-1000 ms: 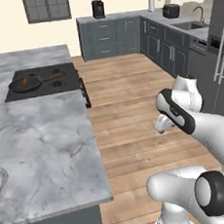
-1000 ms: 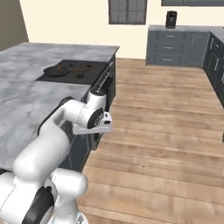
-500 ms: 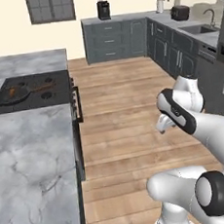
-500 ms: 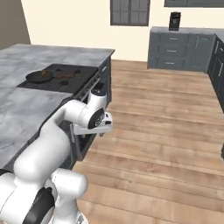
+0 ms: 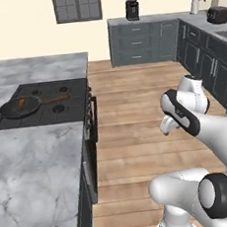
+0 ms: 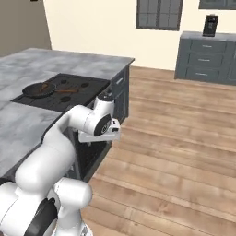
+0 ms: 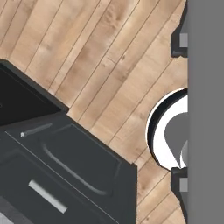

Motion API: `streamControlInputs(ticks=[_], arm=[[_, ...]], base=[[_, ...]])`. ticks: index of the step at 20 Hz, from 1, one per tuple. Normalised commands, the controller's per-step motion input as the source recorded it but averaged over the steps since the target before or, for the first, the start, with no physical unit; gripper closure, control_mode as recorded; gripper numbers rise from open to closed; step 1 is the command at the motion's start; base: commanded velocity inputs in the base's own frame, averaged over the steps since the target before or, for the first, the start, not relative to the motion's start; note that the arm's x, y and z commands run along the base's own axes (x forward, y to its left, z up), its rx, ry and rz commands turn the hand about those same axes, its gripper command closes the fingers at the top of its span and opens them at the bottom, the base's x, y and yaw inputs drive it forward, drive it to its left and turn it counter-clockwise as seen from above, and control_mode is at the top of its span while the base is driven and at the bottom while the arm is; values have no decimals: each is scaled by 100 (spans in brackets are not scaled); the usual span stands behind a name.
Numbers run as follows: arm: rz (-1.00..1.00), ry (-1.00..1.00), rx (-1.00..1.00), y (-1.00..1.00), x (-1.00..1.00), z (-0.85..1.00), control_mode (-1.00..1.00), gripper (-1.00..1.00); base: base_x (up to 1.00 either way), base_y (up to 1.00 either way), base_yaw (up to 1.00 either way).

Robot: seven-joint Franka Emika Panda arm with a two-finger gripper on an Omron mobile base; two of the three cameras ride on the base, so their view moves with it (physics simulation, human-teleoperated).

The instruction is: Take the chicken drumsticks from the pan and place one on each plate on the dining counter.

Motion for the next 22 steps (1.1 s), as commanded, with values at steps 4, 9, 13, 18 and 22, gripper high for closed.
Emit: streamControlInputs(ticks=[4,9,13,18,22], arm=[[0,0,0,0,0,0,100,-100],[0,0,0,0,0,0,100,-100],[0,0,0,0,0,0,100,-100],[0,0,0,0,0,0,100,-100],[0,0,0,0,0,0,100,-100]], base=[[85,-31,36],[84,-26,43],[75,-25,55],[56,-23,73],[28,-31,79]])
